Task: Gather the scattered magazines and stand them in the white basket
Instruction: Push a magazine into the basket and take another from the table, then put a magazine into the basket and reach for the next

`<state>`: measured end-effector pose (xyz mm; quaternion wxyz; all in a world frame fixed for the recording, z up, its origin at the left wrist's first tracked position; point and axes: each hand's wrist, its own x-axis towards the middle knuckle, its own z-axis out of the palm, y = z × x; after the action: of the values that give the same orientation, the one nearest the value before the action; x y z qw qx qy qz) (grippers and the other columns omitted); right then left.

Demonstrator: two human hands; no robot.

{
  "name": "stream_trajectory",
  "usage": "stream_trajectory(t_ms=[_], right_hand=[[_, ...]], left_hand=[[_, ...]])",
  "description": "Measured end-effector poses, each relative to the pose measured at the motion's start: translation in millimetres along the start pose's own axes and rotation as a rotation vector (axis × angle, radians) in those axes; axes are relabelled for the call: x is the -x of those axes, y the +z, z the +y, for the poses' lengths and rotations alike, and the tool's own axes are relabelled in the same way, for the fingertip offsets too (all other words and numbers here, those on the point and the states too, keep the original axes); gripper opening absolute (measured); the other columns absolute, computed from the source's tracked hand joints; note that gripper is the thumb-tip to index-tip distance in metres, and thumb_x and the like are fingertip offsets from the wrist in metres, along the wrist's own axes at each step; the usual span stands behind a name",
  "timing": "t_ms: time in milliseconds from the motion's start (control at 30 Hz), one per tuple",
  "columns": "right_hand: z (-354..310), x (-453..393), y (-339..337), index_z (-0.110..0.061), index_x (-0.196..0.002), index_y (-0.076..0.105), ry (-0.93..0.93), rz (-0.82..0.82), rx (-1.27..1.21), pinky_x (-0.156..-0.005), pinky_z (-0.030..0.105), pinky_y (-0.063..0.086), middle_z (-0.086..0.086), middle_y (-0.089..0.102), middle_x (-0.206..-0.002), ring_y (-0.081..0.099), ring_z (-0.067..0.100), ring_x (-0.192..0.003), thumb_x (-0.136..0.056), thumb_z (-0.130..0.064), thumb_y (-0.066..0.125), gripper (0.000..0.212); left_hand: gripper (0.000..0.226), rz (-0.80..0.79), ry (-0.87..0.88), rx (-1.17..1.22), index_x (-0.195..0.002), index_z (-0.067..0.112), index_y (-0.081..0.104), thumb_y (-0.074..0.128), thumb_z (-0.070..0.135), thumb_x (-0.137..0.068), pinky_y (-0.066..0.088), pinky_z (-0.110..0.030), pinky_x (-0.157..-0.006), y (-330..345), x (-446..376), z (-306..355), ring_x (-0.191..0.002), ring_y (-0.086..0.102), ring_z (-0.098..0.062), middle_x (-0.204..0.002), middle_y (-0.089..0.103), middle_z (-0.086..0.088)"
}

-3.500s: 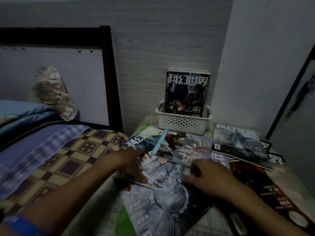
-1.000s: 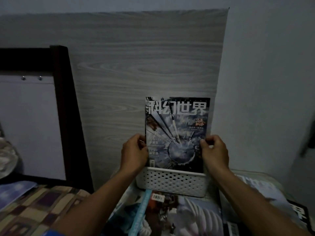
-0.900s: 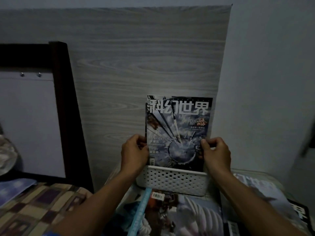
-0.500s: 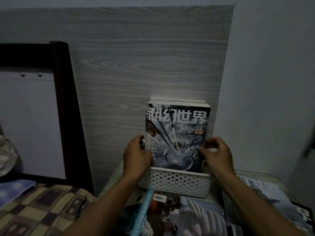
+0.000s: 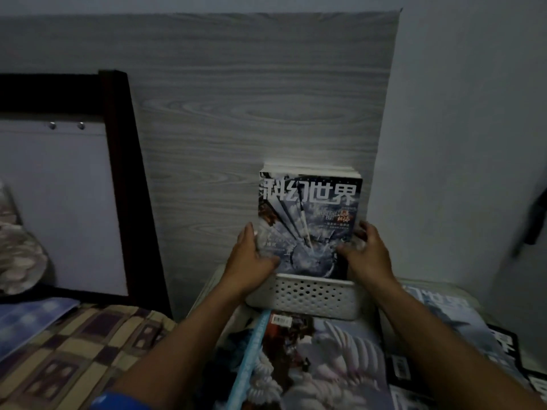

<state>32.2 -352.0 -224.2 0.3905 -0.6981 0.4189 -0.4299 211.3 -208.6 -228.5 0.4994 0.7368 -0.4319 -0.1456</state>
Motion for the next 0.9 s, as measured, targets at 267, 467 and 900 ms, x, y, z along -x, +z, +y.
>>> stream_trajectory(t_ms=[267, 467, 900], right_hand=[[-9.1, 79.3, -58.1, -0.018, -0.107, 0.062, 0.049, -0.034, -0.043, -0.082, 0.044, 0.057, 0.013, 0.070, -0.103, 0.067, 0.028, -0.091, -0.082, -0.007, 0.070, 0.028], [-11.2, 189.3, -104.8, -0.034, -0.136, 0.046, -0.116, -0.866, 0.495, -0.091, 0.019, 0.045, -0.010, 0.053, -0.137, 0.053, 0.006, -0.117, -0.074, -0.040, 0.077, 0.070], [-5.6, 276.2, -115.3, -0.016, -0.093, 0.066, -0.992, -0.485, 1.243, -0.066, 0.033, 0.048, 0.003, 0.068, -0.084, 0.062, 0.024, -0.079, -0.072, -0.025, 0.068, 0.023]], left_hand=[[0.040, -0.101, 0.066, -0.354, -0.109, 0.028, 0.061, 0.068, 0.052, -0.077, 0.046, -0.028, -0.077, -4.1, 122.6, -16.4, -0.102, 0.063, -0.021, -0.107, 0.064, 0.006], [0.066, -0.334, 0.115, -0.897, -0.092, 0.029, 0.051, 0.042, 0.089, -0.064, 0.043, -0.036, -0.073, -8.4, 189.5, -12.7, -0.102, 0.052, -0.028, -0.103, 0.057, -0.007], [0.018, -0.373, -0.113, -0.321, -0.063, 0.014, 0.069, 0.075, 0.022, -0.078, 0.055, -0.034, -0.075, -25.0, 268.2, 28.5, -0.073, 0.067, -0.019, -0.070, 0.071, -0.003]])
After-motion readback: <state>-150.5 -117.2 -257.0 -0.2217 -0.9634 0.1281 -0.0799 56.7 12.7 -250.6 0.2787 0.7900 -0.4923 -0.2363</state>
